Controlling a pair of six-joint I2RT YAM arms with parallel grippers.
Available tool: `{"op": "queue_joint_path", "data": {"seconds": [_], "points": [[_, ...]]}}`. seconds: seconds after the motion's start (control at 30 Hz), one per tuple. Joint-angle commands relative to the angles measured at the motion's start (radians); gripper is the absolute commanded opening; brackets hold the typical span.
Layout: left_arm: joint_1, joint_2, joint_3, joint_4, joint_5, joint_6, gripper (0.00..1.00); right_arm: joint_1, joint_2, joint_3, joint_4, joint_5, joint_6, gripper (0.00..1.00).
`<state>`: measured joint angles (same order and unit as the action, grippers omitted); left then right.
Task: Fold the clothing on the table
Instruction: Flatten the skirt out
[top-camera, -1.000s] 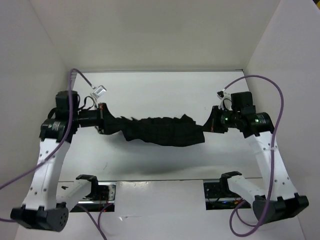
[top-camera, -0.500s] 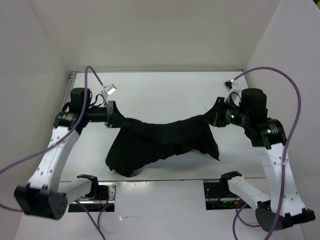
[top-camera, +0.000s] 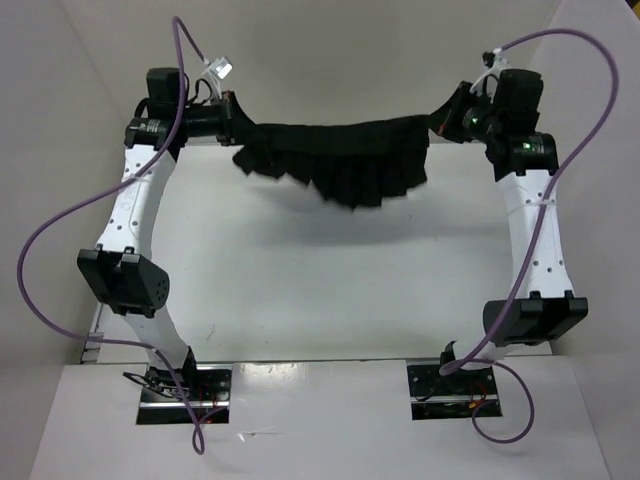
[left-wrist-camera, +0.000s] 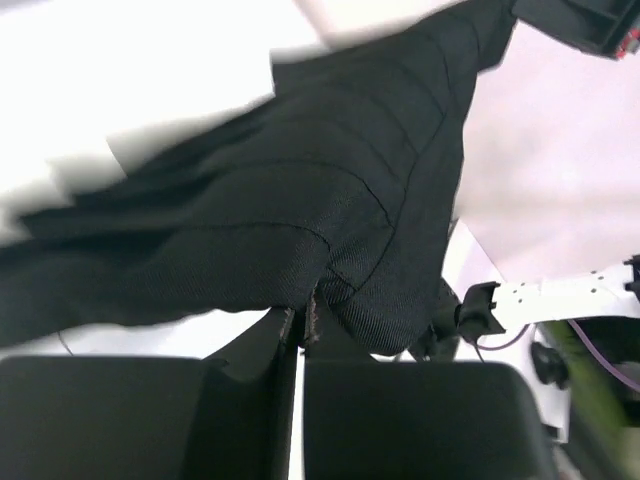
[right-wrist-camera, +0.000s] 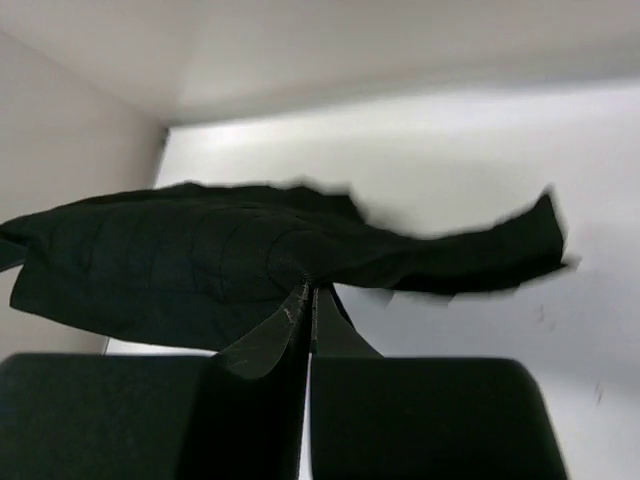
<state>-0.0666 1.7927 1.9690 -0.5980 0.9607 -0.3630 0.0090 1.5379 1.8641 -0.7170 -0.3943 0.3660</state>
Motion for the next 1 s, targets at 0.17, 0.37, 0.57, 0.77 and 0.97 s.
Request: {"op": "queue_joint_path", "data": {"seconds": [0.17, 0.37, 0.57, 0.77, 0.97], "points": [[-0.001, -0.114, -0.163, 0.062, 0.064, 0.021, 0.03, -0.007, -0.134, -0.031, 0.040, -0.024, -0.045, 0.00], [-0.045, -0.187, -0.645, 0.107, 0.008, 0.055, 0.53, -0.007, -0.225, -0.605, -0.013, -0.083, 0.007, 0.07], [-0.055, -0.344, -0.967, 0.020, -0.112, 0.095, 0.76, -0.007, -0.410, -0.823, -0.179, -0.023, 0.066, 0.45], [-0.064, -0.361, -0.867, 0.058, -0.143, 0.052, 0.82, -0.007, -0.432, -0.691, -0.147, 0.046, 0.111, 0.43], [-0.084, -0.071, -0.687, 0.237, -0.198, -0.056, 0.37, 0.060, -0.179, -0.691, 0.092, 0.038, 0.149, 0.20]]}}
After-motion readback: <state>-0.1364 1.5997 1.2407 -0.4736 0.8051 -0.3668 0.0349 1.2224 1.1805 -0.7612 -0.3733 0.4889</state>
